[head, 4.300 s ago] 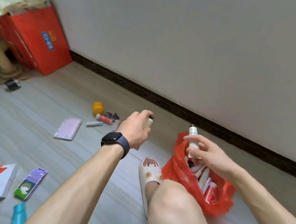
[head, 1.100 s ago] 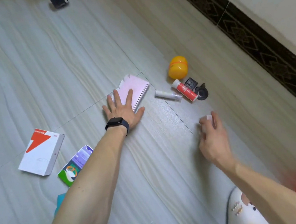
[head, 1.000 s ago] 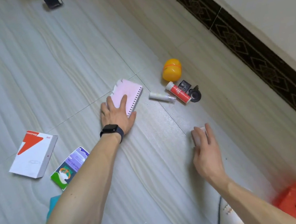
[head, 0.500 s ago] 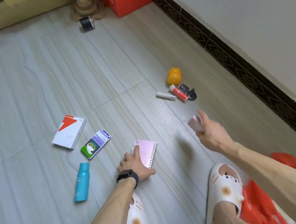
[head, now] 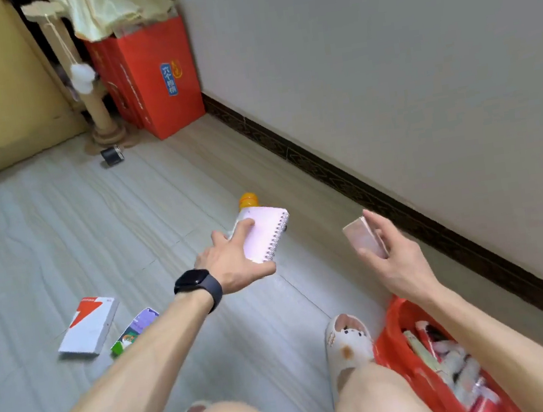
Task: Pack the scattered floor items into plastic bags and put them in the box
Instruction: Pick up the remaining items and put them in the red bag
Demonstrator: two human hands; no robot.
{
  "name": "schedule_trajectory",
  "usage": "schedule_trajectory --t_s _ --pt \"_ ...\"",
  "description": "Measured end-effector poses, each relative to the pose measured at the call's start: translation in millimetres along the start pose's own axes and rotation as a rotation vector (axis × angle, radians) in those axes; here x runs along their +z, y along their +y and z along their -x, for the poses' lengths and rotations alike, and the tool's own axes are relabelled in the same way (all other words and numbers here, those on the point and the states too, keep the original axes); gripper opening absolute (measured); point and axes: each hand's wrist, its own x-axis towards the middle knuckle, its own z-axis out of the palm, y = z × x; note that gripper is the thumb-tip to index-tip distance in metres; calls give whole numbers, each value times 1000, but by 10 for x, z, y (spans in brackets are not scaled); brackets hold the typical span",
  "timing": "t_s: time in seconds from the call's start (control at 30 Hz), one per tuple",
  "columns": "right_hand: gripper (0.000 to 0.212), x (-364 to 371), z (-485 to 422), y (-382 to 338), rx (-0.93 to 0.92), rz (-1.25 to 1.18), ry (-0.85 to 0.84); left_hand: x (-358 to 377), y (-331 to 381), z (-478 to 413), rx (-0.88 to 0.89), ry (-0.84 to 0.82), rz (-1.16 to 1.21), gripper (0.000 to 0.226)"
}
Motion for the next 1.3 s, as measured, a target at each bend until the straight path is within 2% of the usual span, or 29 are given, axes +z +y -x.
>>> schedule_trajectory --t_s 0.13,0.23,0.33,0.4,0.57,0.63,0.73,0.8,0.9,0.97,1.03,1.1,1.17,1.23,1.3 --pt "65 -153 642 845 341 -246 155 -245 536 -70 213 38 -126 86" --pt "64 -229 1110 1414 583 -378 253 -111 898 -154 305 5 -181 87" --pt "63 -228 1522 1883 819 -359 289 313 1212 -195 342 -63 -212 93" --pt "64 -198 1682 2074 914 -263 243 674 1350 -184 337 -149 -204 96" --pt "67 -142 1554 2135 917 -176 138 1433 1465 53 352 -338 -184 93" --pt "69 -117 1381 2139 895 -199 132 1620 1448 147 386 -337 -205 94" --pt "65 9 1161 2125 915 -293 207 1782 1397 226 502 -267 -279 91" --pt "60 132 1077 2032 953 -495 265 1862 1326 249 614 -219 -357 89" --pt "52 261 1067 1805 920 -899 143 2004 1223 237 864 -156 -435 86" --pt "43 324 1122 1740 807 -817 102 2093 1225 197 1042 -163 -478 84" --pt "30 323 1227 1815 744 -608 192 2212 1296 150 1142 -213 -495 86" --pt "30 270 1344 1962 844 -565 332 2317 1408 97 1087 -297 -435 96" --pt "38 194 1464 2125 993 -621 514 2382 1530 25 939 -322 -310 95" --pt "28 94 1543 2211 1099 -734 684 2447 1661 -84 837 -314 -283 81" --pt "10 20 1557 2199 1187 -893 763 2528 1789 -191 779 -344 -340 73"
